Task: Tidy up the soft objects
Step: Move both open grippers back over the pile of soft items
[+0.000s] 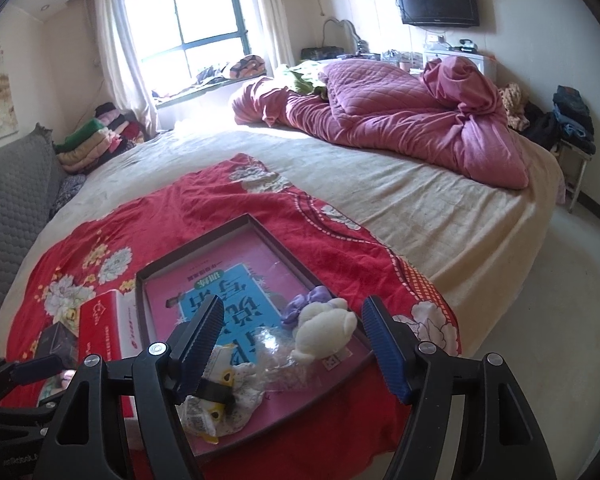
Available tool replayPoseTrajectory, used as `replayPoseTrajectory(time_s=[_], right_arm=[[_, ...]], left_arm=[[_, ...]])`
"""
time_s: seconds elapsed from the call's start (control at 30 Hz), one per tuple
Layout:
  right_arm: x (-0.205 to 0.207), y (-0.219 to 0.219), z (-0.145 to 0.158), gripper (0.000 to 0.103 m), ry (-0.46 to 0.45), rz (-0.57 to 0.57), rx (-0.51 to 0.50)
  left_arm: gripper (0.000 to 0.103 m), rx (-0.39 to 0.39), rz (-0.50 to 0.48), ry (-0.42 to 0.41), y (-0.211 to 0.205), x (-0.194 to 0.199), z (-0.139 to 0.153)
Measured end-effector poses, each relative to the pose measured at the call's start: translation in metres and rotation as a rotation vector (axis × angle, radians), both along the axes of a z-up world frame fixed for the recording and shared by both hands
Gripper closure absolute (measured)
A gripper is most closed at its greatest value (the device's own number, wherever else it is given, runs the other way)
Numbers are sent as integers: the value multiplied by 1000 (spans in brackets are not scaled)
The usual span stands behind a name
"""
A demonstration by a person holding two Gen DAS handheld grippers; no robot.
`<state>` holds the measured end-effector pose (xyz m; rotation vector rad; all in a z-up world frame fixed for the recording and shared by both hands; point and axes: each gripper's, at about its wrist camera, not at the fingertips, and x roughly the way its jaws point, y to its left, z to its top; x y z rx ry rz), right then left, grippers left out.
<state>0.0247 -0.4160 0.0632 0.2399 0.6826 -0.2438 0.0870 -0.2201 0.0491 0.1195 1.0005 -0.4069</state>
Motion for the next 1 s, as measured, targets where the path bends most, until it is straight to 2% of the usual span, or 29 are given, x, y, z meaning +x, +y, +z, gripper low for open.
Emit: replayPoseTrajectory(time_s=[0.33,0.5,1.0], right_arm=[[-9,29,19,30,-23,50,-34],[-10,45,29,30,-33,79,-52],[-14,96,46,30,-60,177,-81]], left_arm=[[23,-23,43,0,30,-13,10],[23,-34,99,-5,59,-12,15],[23,-28,202,-11,121,-23,20]])
